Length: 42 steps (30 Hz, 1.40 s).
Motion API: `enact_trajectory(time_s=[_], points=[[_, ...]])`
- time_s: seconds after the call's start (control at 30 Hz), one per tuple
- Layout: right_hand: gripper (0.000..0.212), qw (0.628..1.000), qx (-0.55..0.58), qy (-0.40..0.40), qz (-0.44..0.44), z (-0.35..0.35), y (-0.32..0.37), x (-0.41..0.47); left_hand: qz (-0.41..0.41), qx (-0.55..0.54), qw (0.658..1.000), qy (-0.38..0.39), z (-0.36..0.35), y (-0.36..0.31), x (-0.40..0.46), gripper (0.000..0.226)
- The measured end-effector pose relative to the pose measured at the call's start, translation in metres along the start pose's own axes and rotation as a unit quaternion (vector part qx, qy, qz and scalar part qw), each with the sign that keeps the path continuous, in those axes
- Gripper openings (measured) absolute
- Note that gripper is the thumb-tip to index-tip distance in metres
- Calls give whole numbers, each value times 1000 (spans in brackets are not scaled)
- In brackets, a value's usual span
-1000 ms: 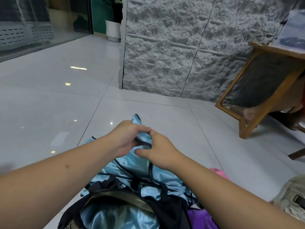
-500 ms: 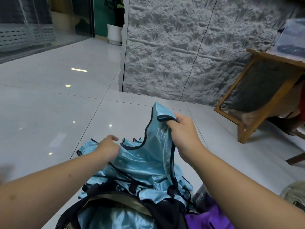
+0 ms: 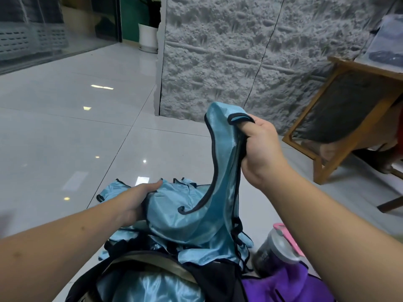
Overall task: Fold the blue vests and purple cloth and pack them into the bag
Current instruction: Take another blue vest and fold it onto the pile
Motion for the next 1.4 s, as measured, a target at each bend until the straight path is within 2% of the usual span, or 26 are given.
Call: enact_trajectory(time_s=[0.1, 0.23, 0.33, 0.47, 0.77, 0.97, 1.1, 1.2, 1.33, 1.4], points=[[30, 999, -42, -16, 8, 6, 7, 2, 4, -9, 999, 31, -7, -3, -5, 43], [20, 997, -66, -46, 16, 14, 24, 7, -16, 25, 1000, 2, -10, -6, -8, 28], [24, 994, -72, -82, 19, 23, 35, 12, -88, 17, 996, -27, -9, -26, -11, 28], [27, 990, -56, -130, 8, 30, 62, 15, -196, -44, 980, -13, -17, -77, -40, 28], [20, 981, 7, -194, 3, 34, 146, 9, -305, -21, 951, 38, -50, -194, -161, 27], [34, 982, 29, -188, -13, 30, 189, -1, -363, -14, 932, 18, -63, -241, -237, 26], [29, 987, 33, -159, 6, 35, 213, -10, -408, -21, 913, 21, -64, -268, -273, 25], [11, 987, 38, -155, 13, 44, 216, -14, -422, -17, 906, 18, -59, -278, -284, 20], [31, 982, -9, -184, -40, 50, 181, -4, -398, 30, 916, -33, -41, -257, -257, 18], [28, 981, -11, -181, -72, 44, 162, -4, -373, 37, 925, -62, -34, -242, -237, 12]])
Point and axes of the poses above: each hand's wrist, its own x-axis towards the middle knuckle, its own z-axis out of the back of the hand, y = z × x, the point moved 1 cm from there along x, towards the middle knuckle, and after that the axes turned 2 degrees about x, right-handed, at the moved point
